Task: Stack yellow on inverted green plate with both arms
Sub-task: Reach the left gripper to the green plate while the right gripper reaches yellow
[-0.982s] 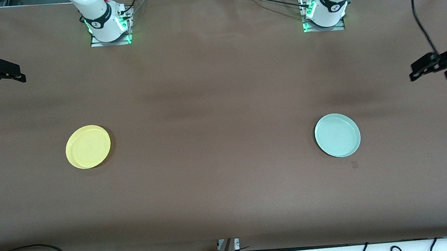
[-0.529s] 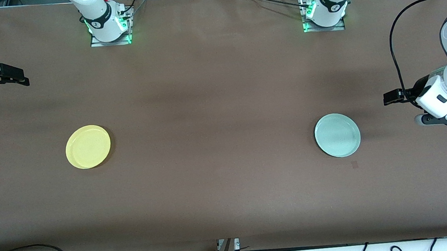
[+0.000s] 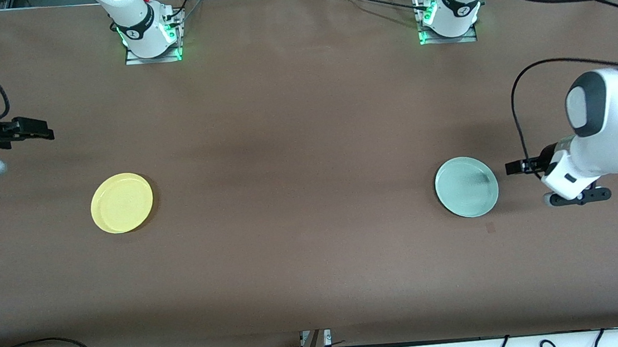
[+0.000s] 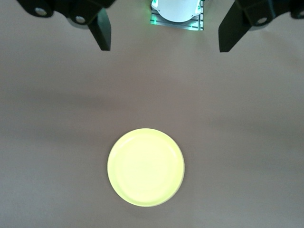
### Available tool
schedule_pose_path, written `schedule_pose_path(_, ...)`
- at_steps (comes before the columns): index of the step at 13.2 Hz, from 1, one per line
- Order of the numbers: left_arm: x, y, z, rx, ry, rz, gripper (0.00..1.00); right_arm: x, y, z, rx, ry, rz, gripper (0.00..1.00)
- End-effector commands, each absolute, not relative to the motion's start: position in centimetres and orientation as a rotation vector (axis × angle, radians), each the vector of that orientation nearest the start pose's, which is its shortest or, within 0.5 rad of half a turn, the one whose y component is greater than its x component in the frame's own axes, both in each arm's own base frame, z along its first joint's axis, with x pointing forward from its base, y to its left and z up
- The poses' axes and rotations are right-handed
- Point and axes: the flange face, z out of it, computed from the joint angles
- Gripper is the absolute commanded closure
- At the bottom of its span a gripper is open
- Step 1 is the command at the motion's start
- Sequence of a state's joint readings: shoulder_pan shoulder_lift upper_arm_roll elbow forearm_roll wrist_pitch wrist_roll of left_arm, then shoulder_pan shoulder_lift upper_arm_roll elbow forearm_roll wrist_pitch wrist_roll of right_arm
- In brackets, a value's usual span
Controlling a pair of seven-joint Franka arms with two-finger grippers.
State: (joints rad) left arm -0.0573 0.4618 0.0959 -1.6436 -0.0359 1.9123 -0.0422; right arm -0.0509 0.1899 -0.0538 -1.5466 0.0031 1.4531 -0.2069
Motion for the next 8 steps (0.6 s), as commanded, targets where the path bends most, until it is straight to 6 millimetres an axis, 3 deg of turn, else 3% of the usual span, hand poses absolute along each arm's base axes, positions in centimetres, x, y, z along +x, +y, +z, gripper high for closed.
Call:
schedule_pose_path(1,64.0,2.1,31.1,-3.125,-0.206,0.249,0.0,60.5,-8.9,49.0,-3.066,-0.102,0.388,0.0)
schedule_pose_path(5,62.1,2.3,26.1,-3.115,-0.289,0.185,0.0,63.1,-9.8,41.3,-3.066,-0.125,0.382,0.0)
schedule_pose_path(8,61.5,2.4,21.9,-3.106,-0.271,0.219,0.0,63.1,-9.9,36.8,-3.074,-0.116,0.327,0.0)
